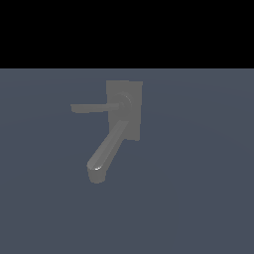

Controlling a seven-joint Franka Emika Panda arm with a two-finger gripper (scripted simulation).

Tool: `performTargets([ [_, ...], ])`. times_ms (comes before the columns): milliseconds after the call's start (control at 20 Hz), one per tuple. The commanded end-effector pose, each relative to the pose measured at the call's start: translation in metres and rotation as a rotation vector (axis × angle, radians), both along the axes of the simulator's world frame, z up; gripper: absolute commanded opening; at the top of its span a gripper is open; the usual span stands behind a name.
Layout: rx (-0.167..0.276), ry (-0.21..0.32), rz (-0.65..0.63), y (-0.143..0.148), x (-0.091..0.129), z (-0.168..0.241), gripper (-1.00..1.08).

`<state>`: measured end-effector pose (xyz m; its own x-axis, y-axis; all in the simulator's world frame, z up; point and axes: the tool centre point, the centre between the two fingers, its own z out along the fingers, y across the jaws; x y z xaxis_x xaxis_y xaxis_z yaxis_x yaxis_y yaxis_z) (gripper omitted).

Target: Turn on the faucet by rotating a designated handle.

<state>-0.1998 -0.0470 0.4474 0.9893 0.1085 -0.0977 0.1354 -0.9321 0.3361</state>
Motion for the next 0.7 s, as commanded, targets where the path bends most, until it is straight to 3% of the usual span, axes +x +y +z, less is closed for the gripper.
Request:
performTargets([
  [0, -0.032, -0.036, 0.005, -0.001, 0.003, 0.01, -1.0],
  [350, -0.175, -0.188, 0.03, 0.0, 0.013, 0.054, -1.0],
  [650, -0.368, -0.368, 0.068, 0.012, 0.02, 0.112, -1.0],
])
